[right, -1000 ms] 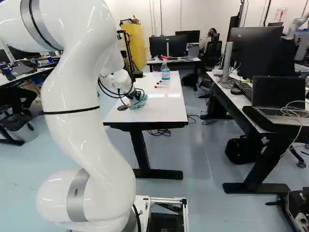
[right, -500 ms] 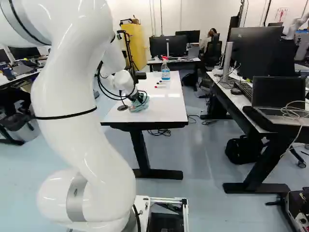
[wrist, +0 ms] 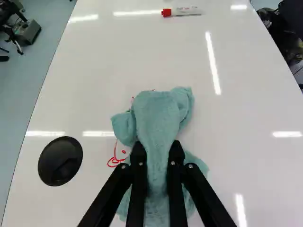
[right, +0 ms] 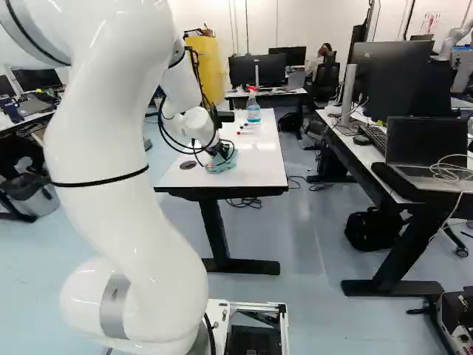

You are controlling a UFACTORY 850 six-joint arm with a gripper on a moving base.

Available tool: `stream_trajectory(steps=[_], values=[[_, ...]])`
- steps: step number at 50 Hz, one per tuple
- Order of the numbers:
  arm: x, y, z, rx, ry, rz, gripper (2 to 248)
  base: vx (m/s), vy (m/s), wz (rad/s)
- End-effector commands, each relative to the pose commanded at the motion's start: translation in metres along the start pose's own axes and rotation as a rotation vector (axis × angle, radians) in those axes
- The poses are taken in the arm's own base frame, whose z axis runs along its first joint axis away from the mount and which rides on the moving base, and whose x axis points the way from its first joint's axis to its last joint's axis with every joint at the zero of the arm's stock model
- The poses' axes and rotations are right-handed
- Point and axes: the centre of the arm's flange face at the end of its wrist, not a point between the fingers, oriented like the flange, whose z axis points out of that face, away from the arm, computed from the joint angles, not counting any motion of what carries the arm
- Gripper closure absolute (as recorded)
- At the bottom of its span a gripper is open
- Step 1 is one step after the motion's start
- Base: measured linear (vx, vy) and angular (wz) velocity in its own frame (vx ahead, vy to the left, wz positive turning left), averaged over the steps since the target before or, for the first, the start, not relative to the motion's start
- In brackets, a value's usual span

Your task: Clean the table with the green towel

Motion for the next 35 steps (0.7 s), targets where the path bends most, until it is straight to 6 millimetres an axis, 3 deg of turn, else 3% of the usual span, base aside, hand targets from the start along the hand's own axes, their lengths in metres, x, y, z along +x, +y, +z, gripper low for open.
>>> stream_trajectory(steps=[21, 35], values=[[0.018, 0.03, 0.016, -0.037, 0.014, 0.042, 202, 0.0, 0.0, 0.0], [0.036, 0.032, 0.034, -0.039, 0.028, 0.045, 202, 0.0, 0.0, 0.0]])
